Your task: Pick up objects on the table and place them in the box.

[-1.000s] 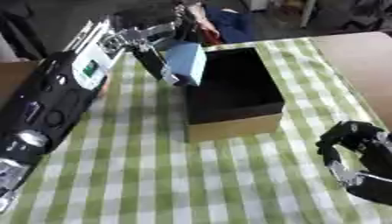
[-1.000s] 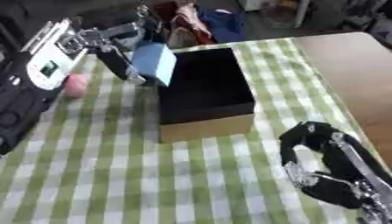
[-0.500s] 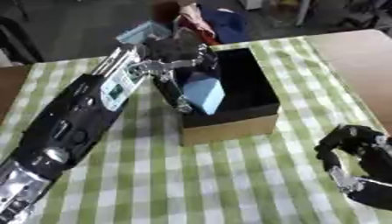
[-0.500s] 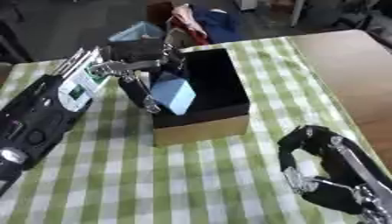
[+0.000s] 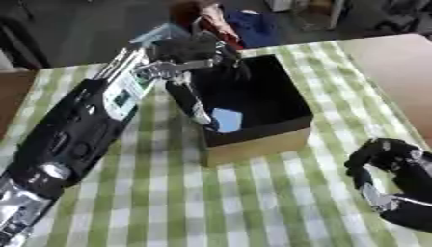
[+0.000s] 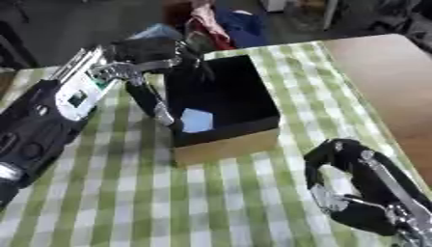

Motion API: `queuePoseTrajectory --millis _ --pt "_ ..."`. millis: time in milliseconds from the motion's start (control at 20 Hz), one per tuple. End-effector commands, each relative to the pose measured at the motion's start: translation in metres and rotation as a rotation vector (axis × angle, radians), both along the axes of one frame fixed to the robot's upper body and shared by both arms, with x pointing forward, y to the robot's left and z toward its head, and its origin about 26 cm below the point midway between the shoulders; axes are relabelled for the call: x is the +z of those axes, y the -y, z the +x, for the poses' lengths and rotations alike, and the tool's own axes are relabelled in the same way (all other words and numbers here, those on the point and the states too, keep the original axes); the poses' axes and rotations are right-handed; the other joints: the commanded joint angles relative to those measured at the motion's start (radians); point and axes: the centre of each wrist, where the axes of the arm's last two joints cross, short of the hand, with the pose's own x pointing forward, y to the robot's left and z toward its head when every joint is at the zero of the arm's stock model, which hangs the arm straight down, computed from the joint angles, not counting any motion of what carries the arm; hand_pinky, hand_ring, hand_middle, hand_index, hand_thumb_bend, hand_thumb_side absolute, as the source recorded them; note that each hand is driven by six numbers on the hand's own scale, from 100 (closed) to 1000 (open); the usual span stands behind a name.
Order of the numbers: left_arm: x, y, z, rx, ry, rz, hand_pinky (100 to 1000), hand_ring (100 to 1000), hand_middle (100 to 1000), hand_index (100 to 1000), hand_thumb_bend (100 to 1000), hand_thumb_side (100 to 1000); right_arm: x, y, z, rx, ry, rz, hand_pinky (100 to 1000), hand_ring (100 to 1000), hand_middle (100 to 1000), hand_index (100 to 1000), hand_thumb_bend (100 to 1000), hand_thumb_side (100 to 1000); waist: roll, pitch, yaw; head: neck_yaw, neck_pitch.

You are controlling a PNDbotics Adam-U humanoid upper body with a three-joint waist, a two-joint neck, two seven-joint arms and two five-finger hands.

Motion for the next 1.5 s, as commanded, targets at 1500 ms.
queuePoseTrajectory --millis 1500 --pt "-0.043 -0.205 0.013 0.839 0.029 -0.036 645 511 515 717 648 102 0.002 0.009 -0.002 -0.037 0.012 0.001 670 529 520 640 100 100 -0.023 -0.007 0.053 -0.032 0.002"
